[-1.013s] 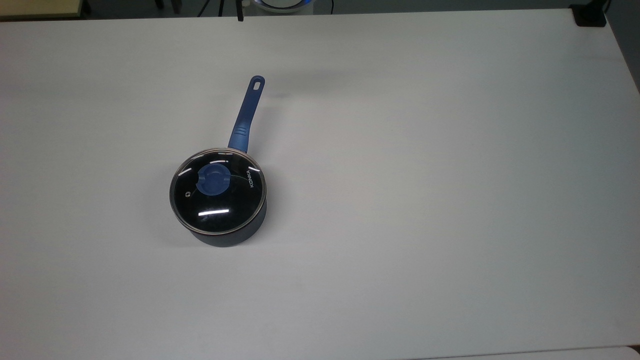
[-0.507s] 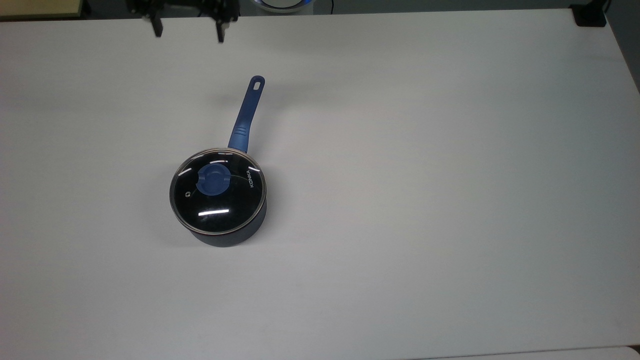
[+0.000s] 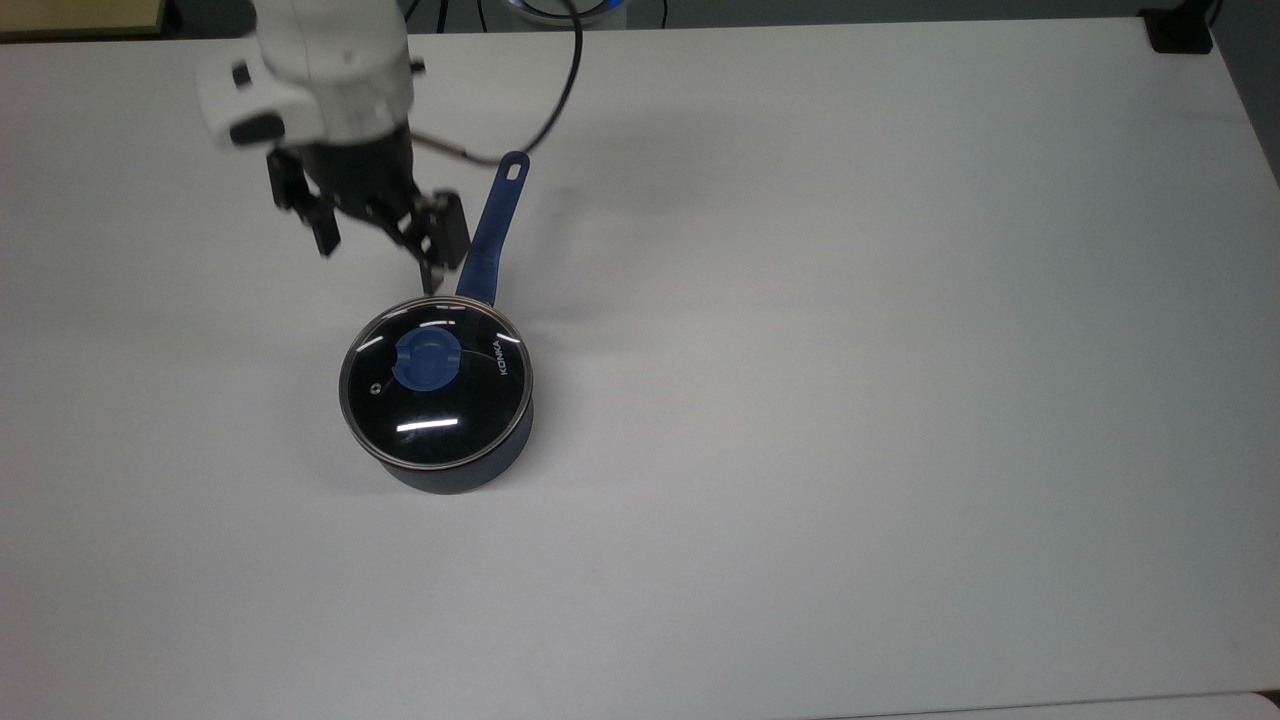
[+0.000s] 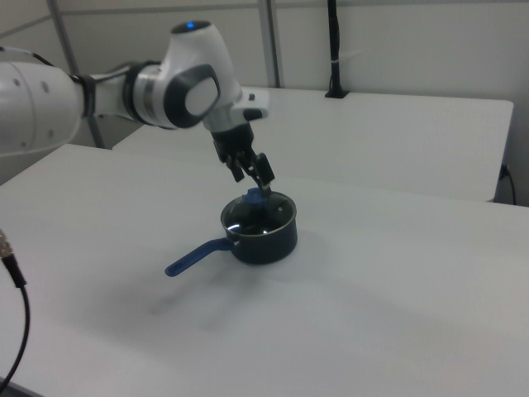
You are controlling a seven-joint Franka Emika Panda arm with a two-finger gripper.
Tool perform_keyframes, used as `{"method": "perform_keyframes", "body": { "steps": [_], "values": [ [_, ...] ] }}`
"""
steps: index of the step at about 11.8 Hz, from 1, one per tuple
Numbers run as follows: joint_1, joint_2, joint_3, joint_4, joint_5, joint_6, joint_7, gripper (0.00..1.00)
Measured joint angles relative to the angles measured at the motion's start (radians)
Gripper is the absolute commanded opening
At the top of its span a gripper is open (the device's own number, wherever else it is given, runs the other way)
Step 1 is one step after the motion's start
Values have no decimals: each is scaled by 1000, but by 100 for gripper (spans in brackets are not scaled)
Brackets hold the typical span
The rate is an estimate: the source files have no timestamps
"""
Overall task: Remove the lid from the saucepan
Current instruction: 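Lower the gripper over the blue knob of the glass lid, then close the gripper on the blue lid knob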
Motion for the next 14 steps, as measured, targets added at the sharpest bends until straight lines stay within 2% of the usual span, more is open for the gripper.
{"method": "perform_keyframes", "body": {
  "steps": [3, 7, 13, 14],
  "values": [
    [-2, 91, 0, 23, 0, 124, 7, 100],
    [-2, 115, 28, 39, 0, 130, 8, 100],
    [-1, 142, 39, 46, 0, 130, 8, 100],
    [0, 143, 40, 46, 0, 130, 8, 94]
  ]
}}
